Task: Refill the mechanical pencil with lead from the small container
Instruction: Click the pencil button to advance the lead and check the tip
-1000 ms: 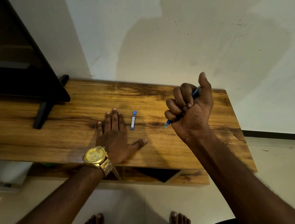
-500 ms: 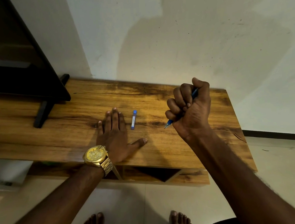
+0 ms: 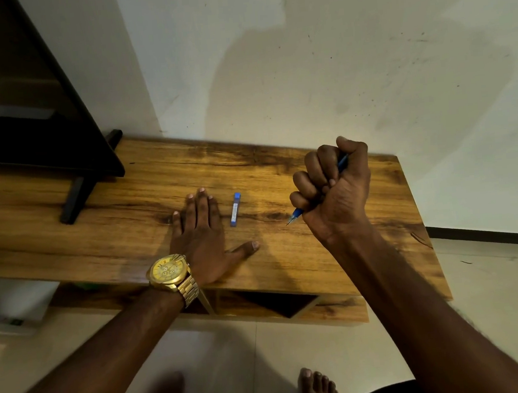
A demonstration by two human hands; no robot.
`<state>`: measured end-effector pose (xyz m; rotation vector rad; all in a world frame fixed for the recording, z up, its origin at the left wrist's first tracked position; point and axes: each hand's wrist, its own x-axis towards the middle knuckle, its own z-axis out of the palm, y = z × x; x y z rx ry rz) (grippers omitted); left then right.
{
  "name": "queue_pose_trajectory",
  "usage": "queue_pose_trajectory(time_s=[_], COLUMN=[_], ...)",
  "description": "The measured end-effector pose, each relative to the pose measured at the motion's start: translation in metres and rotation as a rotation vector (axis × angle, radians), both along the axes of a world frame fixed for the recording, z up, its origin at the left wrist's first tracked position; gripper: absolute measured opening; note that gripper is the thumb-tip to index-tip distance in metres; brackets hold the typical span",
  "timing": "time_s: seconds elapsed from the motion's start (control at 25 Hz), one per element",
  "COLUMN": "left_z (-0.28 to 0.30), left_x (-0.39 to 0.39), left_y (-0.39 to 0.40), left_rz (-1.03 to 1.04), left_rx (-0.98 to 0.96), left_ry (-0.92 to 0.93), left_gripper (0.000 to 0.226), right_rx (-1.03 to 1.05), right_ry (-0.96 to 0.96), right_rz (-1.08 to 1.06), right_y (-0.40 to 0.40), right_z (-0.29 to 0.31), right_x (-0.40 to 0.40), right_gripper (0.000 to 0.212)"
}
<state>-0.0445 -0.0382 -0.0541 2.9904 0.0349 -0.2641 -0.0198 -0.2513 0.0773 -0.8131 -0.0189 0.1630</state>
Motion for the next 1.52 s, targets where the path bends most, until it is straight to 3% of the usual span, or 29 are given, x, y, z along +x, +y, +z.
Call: queue_pose_trajectory(time_s=[0.8,1.52], left_z=[0.010,0.003], left_x=[-0.003,-0.001], left_y=[-0.004,-0.003], left_rz=[0.016,0.012], left_rx=[0.020,0.026], left_ry=[-0.004,-0.007], left_gripper=[0.141,0.146], right_rx=[0.063,0.039], right_ry=[0.014,0.026], right_rz=[-0.008,-0.045], right_y=[-0.004,-0.006], right_z=[0.000,-0.004], right_x=[0.001,0.004], right_gripper=[0.059,0.060])
